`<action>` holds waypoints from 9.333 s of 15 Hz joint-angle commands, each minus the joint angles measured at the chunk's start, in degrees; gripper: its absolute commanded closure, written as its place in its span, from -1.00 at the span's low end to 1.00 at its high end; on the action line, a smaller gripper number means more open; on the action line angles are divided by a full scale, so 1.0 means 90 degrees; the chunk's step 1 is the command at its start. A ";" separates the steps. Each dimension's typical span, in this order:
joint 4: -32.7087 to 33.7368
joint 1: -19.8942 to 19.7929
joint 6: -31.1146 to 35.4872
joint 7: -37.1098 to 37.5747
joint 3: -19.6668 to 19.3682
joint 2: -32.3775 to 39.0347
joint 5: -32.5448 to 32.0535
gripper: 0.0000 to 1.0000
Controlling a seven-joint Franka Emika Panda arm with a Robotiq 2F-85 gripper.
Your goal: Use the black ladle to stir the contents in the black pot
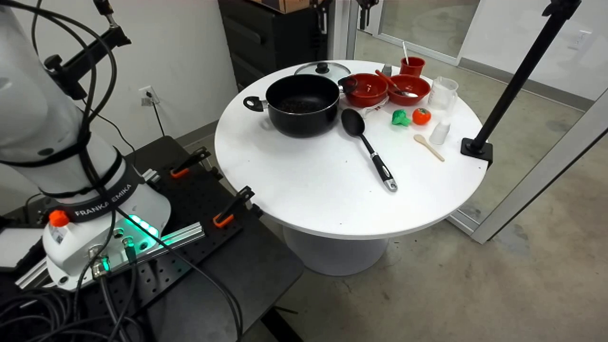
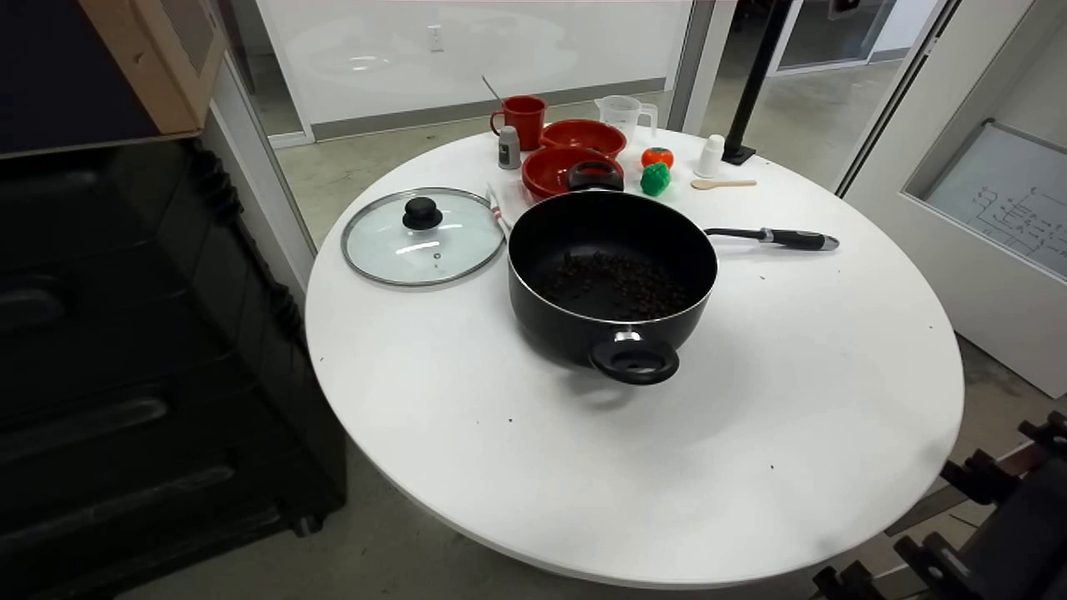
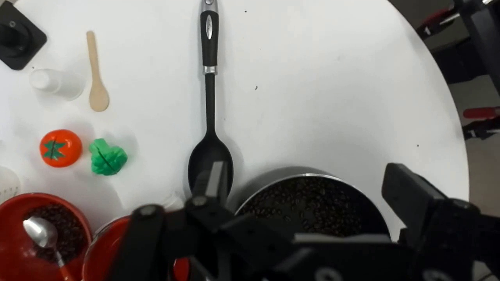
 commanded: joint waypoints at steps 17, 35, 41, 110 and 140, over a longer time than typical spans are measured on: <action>0.1298 -0.0553 0.0029 -0.1198 -0.0419 0.2135 -0.0726 -1.00; 0.1795 -0.0462 0.1212 -0.0635 -0.0624 0.3350 -0.1445 -1.00; 0.2368 -0.0469 0.1387 -0.0738 -0.0848 0.3987 -0.1820 -1.00; 0.1220 -0.1925 0.2647 -0.2994 -0.0354 0.4083 -0.0226 0.90; 0.1505 -0.1862 0.1930 -0.2992 -0.0333 0.4125 -0.0014 0.84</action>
